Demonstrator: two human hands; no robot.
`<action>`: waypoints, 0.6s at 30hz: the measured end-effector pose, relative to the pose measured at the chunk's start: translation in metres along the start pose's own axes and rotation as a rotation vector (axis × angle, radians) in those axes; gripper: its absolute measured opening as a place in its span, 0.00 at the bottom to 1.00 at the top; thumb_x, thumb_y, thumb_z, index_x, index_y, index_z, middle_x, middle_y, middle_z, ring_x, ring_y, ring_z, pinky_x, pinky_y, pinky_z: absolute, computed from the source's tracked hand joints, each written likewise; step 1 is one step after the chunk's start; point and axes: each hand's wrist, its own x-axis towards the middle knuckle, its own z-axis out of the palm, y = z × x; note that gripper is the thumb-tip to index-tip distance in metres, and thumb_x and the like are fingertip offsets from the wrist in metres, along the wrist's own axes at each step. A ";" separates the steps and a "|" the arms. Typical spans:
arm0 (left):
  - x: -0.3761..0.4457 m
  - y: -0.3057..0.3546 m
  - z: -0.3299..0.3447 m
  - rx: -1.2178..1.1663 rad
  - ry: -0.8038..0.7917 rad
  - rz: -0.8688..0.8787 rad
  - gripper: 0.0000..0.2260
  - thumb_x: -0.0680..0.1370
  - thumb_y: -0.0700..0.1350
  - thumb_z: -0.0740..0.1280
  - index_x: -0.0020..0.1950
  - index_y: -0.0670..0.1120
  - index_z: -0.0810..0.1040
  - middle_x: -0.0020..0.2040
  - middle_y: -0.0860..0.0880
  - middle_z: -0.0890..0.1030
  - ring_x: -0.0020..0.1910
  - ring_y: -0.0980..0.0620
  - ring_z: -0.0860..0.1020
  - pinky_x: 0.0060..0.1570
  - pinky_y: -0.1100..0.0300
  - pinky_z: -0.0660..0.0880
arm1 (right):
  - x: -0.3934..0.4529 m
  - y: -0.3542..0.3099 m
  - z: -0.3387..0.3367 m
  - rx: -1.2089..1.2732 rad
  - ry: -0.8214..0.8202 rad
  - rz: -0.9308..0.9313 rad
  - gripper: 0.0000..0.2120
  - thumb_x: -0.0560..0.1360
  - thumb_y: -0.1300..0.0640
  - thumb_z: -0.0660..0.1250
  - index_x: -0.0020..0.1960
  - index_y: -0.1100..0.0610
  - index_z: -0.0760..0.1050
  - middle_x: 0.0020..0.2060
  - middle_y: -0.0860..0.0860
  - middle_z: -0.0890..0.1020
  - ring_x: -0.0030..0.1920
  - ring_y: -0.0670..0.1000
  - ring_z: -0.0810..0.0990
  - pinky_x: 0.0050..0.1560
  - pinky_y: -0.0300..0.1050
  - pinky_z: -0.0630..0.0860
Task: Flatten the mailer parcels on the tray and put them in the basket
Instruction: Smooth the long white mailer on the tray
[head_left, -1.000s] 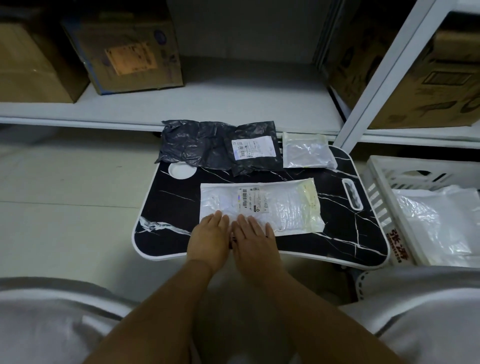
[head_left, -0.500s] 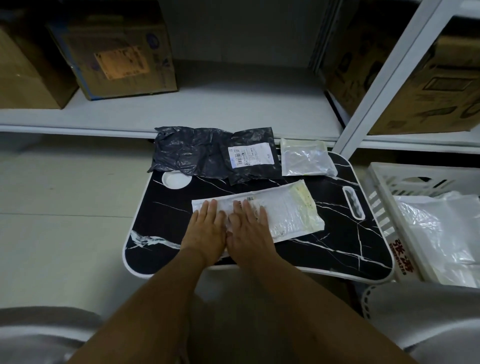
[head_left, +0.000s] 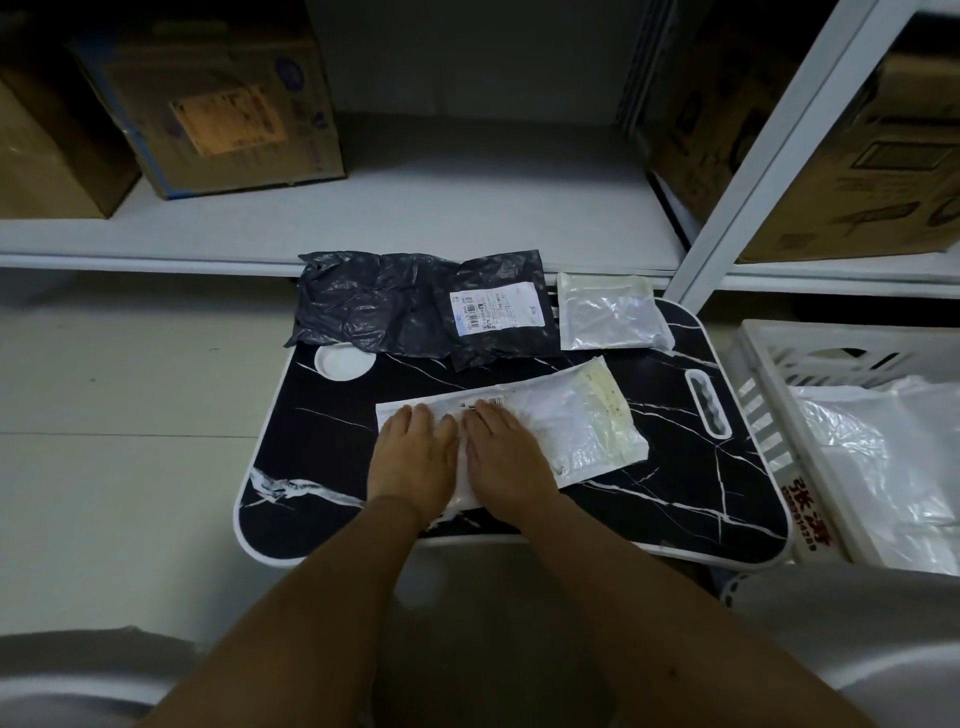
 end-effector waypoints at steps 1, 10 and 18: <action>0.006 0.008 0.000 -0.011 0.016 0.009 0.18 0.80 0.48 0.48 0.66 0.48 0.69 0.61 0.43 0.72 0.65 0.42 0.67 0.72 0.52 0.58 | 0.002 0.005 -0.005 -0.021 -0.003 0.006 0.21 0.81 0.55 0.50 0.69 0.61 0.70 0.68 0.58 0.72 0.71 0.57 0.67 0.71 0.52 0.64; 0.017 0.033 0.005 -0.155 -0.116 -0.003 0.25 0.83 0.49 0.51 0.79 0.52 0.45 0.79 0.45 0.44 0.77 0.44 0.41 0.75 0.46 0.44 | -0.010 0.040 -0.003 -0.121 -0.152 0.090 0.34 0.75 0.39 0.31 0.79 0.51 0.42 0.79 0.54 0.45 0.78 0.54 0.40 0.74 0.55 0.39; 0.018 0.035 0.006 -0.127 -0.131 -0.027 0.25 0.83 0.50 0.50 0.79 0.50 0.46 0.79 0.45 0.43 0.77 0.44 0.40 0.75 0.46 0.42 | -0.003 0.042 -0.007 0.005 -0.174 0.239 0.38 0.79 0.40 0.52 0.78 0.62 0.44 0.78 0.58 0.45 0.78 0.54 0.42 0.77 0.49 0.44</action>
